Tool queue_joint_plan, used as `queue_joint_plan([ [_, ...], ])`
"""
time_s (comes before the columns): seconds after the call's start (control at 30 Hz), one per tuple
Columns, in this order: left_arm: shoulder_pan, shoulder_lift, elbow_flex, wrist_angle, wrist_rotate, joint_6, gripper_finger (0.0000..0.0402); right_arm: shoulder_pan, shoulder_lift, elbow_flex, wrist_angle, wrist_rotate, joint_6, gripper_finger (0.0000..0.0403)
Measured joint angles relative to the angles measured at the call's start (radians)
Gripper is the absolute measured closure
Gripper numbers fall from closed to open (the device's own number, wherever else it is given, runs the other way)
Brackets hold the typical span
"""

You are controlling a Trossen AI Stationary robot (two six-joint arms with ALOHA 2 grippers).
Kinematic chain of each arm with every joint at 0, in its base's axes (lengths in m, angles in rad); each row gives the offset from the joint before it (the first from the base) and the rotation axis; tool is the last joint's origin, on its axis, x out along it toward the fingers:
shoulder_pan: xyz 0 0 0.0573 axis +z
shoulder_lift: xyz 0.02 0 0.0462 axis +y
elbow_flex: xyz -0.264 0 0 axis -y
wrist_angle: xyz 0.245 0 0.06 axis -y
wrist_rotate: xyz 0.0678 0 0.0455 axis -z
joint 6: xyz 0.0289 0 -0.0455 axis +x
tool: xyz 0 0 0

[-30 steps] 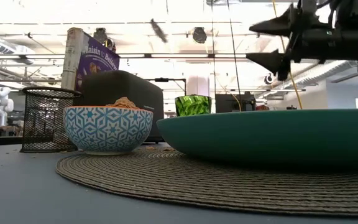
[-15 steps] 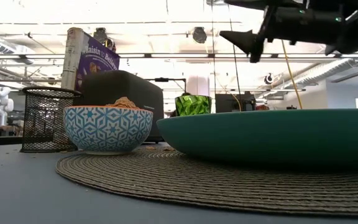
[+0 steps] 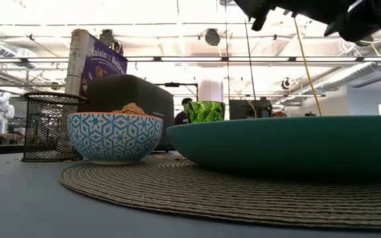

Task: Arrange a breakfast setting
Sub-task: Put the spoon beside the orange bowl

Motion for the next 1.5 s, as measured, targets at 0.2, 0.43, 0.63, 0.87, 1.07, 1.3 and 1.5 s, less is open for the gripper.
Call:
queue_joint_plan([
  [0.2,-0.001,0.0,0.0,-0.064,0.007,-0.027,0.0389,-0.002,0.0,0.013,0.019,0.009,-0.042,0.0046],
  [0.43,-0.011,0.0,0.0,-0.096,0.002,-0.023,0.0389,-0.002,0.0,0.014,0.05,0.143,-0.102,0.0046],
  [0.63,-0.012,0.0,0.0,-0.099,0.001,0.003,0.0389,-0.002,0.0,0.014,0.053,0.161,-0.125,0.0046],
  [0.87,0.005,0.0,0.0,-0.075,-0.001,0.034,0.0389,-0.002,0.0,0.014,0.028,0.158,-0.124,0.0046],
  [1.07,0.024,0.0,0.0,-0.058,0.0,0.063,0.0389,-0.002,-0.001,0.014,-0.065,0.161,-0.123,0.0046],
  [1.3,0.045,0.0,0.0,0.02,-0.001,0.071,0.0389,-0.004,0.0,0.014,-0.118,0.161,-0.123,0.0046],
  [1.5,0.059,0.015,0.001,0.002,0.002,0.062,0.0389,-0.004,0.0,0.014,-0.036,0.161,-0.129,0.0046],
])
